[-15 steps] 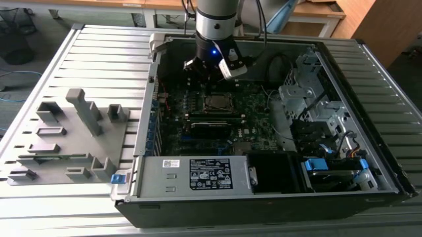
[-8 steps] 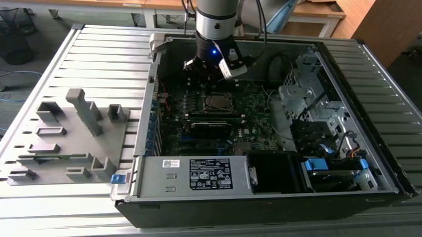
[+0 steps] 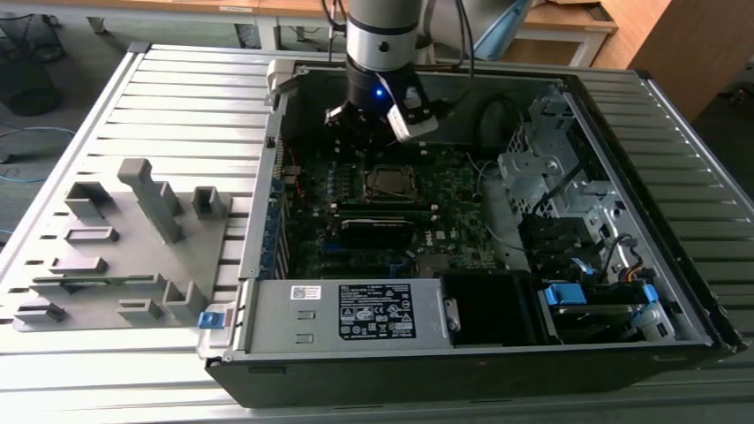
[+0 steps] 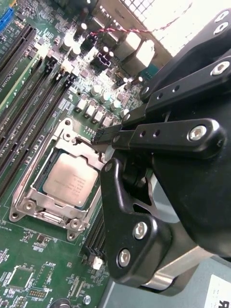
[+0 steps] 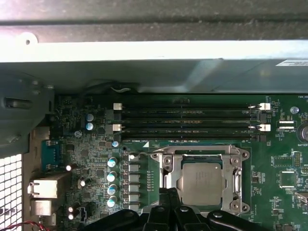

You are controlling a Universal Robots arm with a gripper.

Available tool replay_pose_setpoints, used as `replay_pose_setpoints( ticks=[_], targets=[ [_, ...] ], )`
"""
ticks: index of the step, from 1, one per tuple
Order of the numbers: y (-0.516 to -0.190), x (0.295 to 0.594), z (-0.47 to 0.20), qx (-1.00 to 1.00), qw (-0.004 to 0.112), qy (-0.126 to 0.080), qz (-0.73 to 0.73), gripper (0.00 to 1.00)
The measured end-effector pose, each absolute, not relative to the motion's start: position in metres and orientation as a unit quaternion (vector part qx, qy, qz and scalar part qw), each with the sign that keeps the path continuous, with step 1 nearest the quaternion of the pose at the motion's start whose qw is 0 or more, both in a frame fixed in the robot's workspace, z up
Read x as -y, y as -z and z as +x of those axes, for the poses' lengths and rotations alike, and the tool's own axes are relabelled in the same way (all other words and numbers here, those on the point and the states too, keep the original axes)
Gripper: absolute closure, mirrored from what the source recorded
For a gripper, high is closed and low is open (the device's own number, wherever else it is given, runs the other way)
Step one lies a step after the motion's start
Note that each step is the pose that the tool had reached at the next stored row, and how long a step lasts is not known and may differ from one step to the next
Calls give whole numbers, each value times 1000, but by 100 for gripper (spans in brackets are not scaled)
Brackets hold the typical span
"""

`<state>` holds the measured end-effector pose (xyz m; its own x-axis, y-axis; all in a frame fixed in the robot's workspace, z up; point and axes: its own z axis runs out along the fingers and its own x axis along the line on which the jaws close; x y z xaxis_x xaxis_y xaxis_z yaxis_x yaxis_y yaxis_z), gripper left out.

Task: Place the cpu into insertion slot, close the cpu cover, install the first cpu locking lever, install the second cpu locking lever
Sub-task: 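Install the first cpu locking lever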

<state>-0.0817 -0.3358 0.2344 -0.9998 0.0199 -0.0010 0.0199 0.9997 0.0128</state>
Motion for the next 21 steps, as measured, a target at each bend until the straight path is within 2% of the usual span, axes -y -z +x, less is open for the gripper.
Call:
replay_pose_setpoints(
  ticks=[21],
  targets=[
    [-234,336,-96,-1000,2,-6,10,90]
  ],
)
